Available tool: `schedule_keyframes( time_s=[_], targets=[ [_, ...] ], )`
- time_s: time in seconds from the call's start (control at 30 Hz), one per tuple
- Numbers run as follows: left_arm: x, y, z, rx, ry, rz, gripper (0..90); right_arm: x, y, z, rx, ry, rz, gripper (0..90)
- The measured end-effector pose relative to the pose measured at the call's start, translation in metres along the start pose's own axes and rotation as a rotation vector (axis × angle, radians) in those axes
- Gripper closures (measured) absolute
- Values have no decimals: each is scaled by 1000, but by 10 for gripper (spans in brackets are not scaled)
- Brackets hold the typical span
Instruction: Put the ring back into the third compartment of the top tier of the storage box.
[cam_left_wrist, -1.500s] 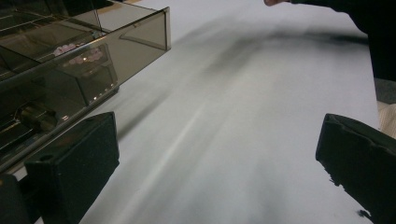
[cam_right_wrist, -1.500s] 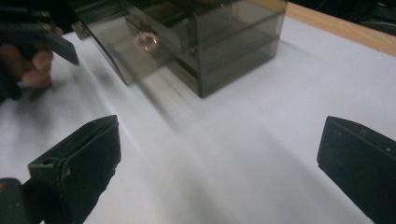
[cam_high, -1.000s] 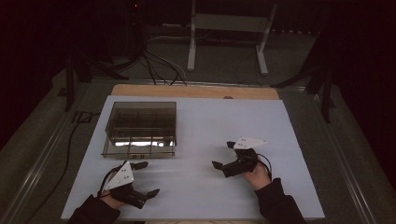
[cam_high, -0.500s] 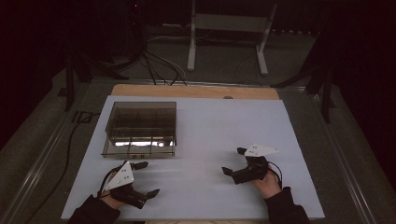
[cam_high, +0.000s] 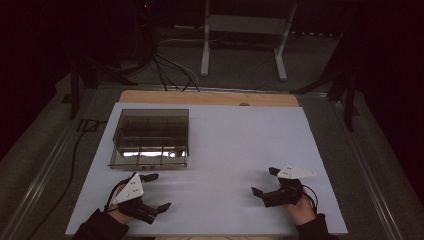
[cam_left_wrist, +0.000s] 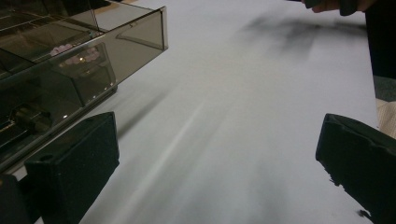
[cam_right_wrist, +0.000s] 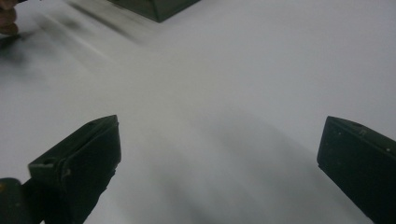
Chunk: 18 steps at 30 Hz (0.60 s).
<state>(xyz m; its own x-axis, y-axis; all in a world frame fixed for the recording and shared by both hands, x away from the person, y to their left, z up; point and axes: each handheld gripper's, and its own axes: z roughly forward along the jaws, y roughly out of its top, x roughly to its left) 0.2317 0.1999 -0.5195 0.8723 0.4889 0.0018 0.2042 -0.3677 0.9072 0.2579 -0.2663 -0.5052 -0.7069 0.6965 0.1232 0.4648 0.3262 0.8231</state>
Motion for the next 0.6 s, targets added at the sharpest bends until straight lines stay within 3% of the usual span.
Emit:
schedule_keyframes(
  time_s=[0.33, 0.47, 0.6],
  targets=[
    [0, 0, 0, 1, -1, 1, 6, -5, -17, -22, -3, -88, 15, 0],
    [0, 0, 0, 2, 0, 1, 6, -4, -22, -28, 11, -119, -14, 0],
    [0, 0, 0, 2, -1, 2, 6, -3, -27, -33, 13, -143, -7, 0]
  ],
)
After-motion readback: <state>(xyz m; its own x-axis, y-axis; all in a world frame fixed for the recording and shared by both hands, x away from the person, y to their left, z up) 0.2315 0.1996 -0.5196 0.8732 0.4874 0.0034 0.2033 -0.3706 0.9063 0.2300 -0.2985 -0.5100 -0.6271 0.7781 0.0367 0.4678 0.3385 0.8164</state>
